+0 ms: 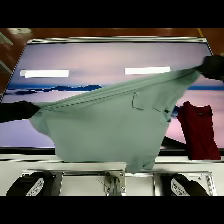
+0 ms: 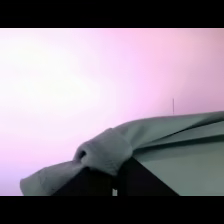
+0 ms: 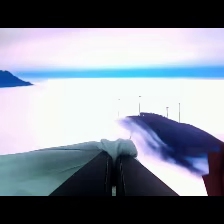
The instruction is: Fold the shirts.
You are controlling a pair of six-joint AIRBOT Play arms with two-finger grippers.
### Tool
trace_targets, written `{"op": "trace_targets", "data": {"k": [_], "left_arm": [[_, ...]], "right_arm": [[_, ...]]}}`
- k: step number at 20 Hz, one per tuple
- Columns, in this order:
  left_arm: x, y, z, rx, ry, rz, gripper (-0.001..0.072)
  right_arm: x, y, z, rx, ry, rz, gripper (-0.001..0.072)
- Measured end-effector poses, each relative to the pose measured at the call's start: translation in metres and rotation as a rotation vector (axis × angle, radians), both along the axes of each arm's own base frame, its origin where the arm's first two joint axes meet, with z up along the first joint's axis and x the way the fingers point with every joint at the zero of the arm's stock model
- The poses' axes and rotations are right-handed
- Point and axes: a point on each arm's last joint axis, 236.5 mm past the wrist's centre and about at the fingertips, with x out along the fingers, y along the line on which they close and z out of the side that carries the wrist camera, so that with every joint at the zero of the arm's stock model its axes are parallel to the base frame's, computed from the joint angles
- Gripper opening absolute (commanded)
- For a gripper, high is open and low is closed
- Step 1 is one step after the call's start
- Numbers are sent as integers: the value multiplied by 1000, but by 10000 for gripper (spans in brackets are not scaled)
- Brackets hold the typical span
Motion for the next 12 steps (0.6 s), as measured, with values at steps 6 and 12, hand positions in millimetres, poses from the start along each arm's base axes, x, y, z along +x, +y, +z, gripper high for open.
{"op": "trace_targets", "data": {"k": [6, 12], "left_arm": [[91, 1, -91, -75, 76, 96, 36], [136, -13, -161, -199, 161, 167, 499]], "right_arm": [[140, 23, -103, 167, -71, -134, 63], [170, 37, -198, 263, 55, -206, 93]]}}
